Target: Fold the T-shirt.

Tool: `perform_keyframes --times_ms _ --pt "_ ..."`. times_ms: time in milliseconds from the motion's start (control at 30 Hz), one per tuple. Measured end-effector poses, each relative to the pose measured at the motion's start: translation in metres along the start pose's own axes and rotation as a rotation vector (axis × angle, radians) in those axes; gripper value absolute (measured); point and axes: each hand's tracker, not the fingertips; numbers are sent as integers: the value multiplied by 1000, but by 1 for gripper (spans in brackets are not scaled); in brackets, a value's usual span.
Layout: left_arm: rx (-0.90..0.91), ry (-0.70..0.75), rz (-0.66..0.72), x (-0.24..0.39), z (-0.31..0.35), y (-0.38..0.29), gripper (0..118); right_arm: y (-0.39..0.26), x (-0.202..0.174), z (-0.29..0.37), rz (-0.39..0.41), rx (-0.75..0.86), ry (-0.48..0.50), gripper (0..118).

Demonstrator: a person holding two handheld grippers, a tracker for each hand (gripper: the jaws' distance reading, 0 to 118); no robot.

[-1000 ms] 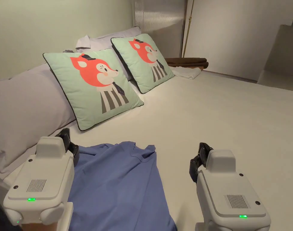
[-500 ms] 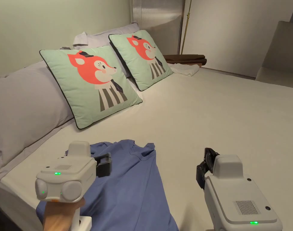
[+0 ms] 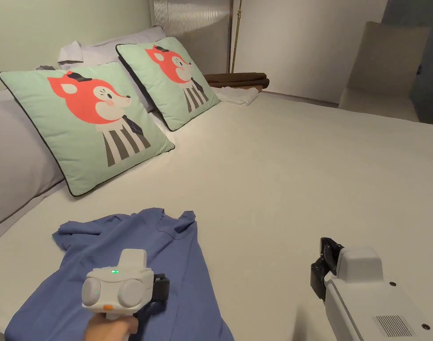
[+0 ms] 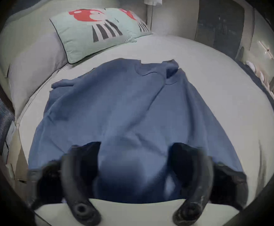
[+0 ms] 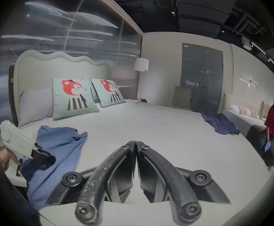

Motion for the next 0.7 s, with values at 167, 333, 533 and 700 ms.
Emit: perform_keyframes --times_ms 167,333,533,700 --pt "50 -7 -56 5 12 -8 2 -4 15 9 -36 -2 -28 0" --pt "194 -129 35 9 59 3 2 -3 34 26 -61 14 -49 0" --pt "403 -313 2 50 144 52 2 1 65 49 -113 47 -108 0" --pt "586 -463 -121 114 216 98 2 4 98 77 -131 83 -182 0"
